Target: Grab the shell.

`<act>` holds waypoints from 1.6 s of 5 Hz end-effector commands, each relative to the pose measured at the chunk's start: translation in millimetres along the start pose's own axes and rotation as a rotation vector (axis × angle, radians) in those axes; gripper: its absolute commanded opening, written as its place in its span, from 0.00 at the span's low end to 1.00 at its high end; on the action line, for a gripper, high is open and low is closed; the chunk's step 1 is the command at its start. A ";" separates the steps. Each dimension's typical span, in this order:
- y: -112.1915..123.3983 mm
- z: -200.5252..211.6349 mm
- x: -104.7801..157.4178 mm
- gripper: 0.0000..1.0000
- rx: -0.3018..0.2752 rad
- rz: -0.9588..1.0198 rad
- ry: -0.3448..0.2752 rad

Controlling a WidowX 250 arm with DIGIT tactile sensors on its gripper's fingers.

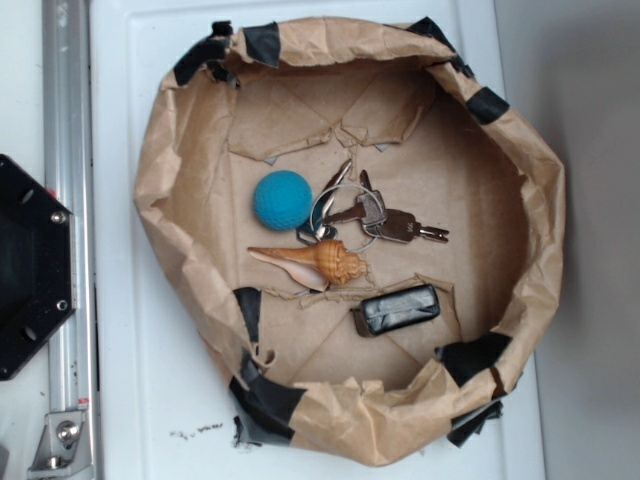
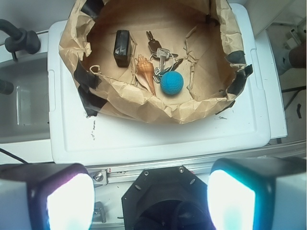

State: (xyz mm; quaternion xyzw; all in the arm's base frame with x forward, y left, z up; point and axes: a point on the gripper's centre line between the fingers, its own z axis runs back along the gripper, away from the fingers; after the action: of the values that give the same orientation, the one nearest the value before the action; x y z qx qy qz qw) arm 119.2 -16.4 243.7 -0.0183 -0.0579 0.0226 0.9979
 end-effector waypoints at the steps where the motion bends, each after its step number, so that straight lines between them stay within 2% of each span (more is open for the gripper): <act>1: 0.0 0.0 0.0 1.00 0.000 0.000 0.000; 2: 10.3 -27.5 36.9 1.00 0.027 0.060 -0.032; 3: 35.3 -56.5 71.1 1.00 0.131 0.285 0.045; 4: 45.0 -73.8 97.2 1.00 0.041 0.241 0.035; 5: 45.1 -104.7 115.1 1.00 -0.060 0.102 0.019; 6: 20.7 -130.7 110.1 1.00 -0.079 -0.087 0.014; 7: -3.7 -158.9 98.5 1.00 -0.057 -0.309 0.034; 8: -13.3 -189.1 99.7 1.00 -0.013 -0.357 0.045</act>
State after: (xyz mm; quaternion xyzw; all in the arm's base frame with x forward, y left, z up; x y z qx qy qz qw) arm 239.1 -26.2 62.2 -0.0141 -0.0209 -0.1454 0.9891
